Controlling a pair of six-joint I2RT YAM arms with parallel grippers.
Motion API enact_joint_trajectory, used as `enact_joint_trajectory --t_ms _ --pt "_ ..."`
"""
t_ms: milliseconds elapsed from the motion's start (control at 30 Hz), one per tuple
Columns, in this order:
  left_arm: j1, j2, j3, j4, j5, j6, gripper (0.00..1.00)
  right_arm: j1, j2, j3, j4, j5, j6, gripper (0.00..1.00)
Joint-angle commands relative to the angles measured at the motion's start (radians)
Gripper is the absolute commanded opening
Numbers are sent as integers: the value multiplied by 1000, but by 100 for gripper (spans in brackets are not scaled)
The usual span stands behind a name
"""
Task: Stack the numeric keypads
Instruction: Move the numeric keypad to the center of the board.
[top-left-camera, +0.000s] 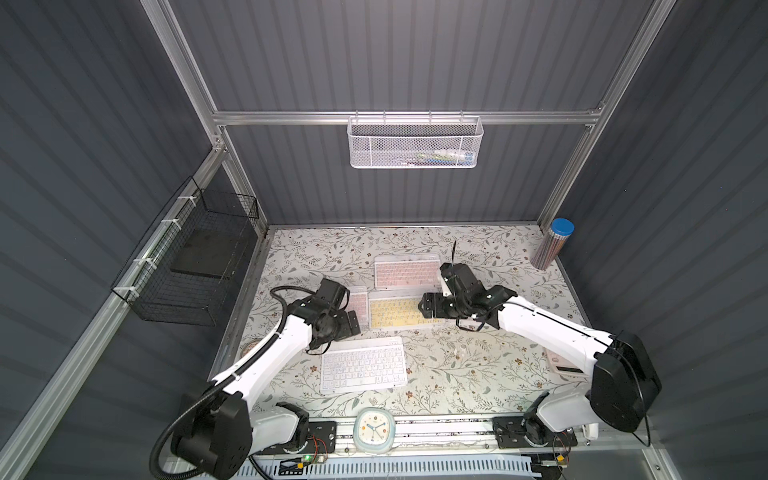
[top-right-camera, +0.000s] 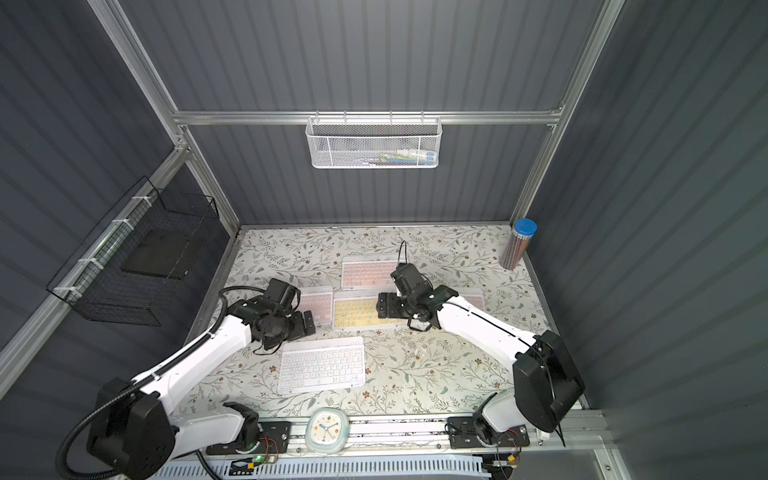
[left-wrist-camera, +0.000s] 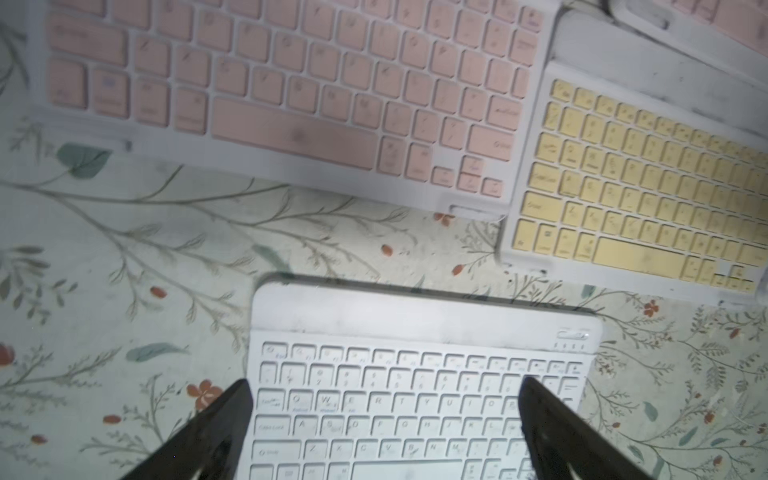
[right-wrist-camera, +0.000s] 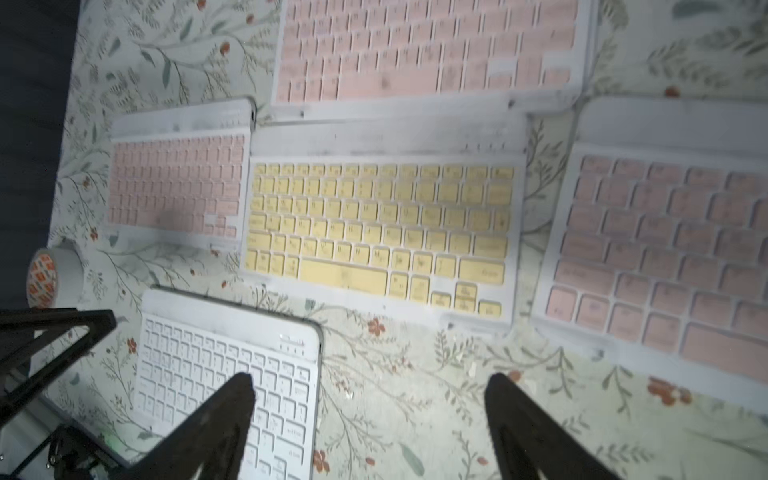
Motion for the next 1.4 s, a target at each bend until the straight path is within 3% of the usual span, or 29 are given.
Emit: enact_joint_trajectory --t_ms 0,400,1100,1367 --pt "-3 -75 -33 -75 -54 -76 100 66 -20 -9 -55 48 27 94" --pt "-17 -122 -111 -177 -50 -169 100 206 61 -24 -57 -50 140 86" --pt "-41 -58 -277 66 66 -182 100 213 82 -87 -14 -128 171 81" --pt "-109 -18 -298 161 91 -230 100 207 103 -111 -30 -132 192 80"
